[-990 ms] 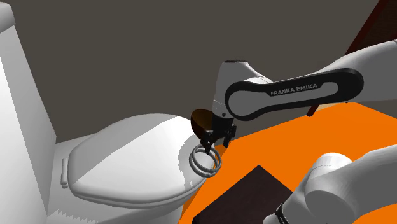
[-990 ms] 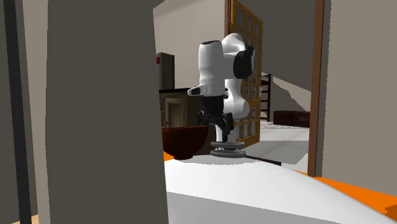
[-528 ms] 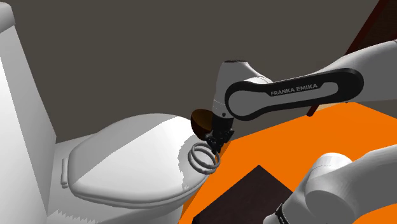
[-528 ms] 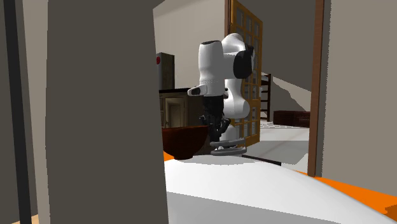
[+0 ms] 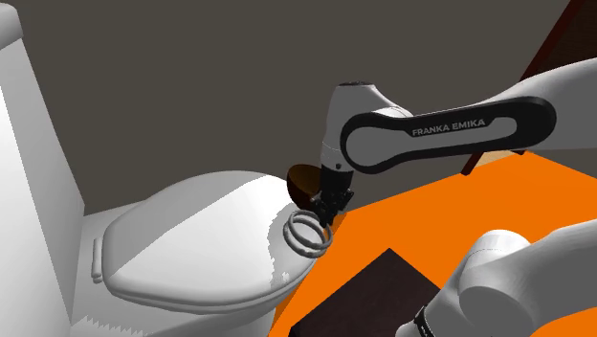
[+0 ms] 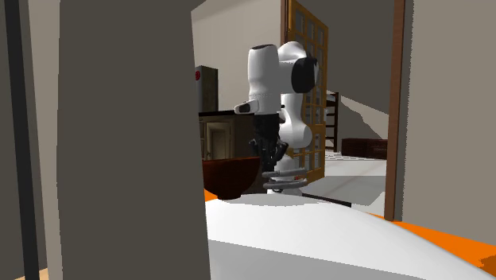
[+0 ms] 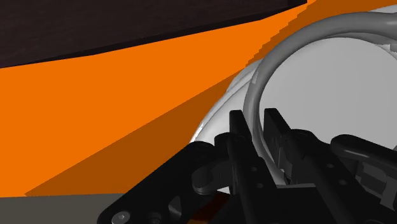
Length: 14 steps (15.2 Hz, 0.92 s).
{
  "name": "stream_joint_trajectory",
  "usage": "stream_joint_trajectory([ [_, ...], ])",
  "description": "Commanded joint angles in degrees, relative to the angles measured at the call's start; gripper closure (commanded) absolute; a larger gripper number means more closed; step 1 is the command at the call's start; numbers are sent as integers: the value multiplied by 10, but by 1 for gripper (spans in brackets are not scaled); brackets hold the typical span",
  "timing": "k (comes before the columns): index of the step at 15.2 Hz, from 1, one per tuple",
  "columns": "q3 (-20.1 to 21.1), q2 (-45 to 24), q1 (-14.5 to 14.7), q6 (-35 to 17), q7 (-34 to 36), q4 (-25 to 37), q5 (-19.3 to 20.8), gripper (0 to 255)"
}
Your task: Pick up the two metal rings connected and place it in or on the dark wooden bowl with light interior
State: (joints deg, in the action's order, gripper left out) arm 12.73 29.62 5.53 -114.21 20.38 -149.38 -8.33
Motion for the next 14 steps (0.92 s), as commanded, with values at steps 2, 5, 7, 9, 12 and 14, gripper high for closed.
stream_joint_trajectory([
  [2,-3,11,0,27,0,16,1,255],
  [5,-5,19,0,53,1,33,3,255],
  [7,-7,24,-1,70,1,46,4,255],
  [9,-9,28,-1,86,1,58,5,255],
  [12,-11,32,-2,111,2,78,7,255],
  [14,-13,35,-2,127,2,92,8,255],
])
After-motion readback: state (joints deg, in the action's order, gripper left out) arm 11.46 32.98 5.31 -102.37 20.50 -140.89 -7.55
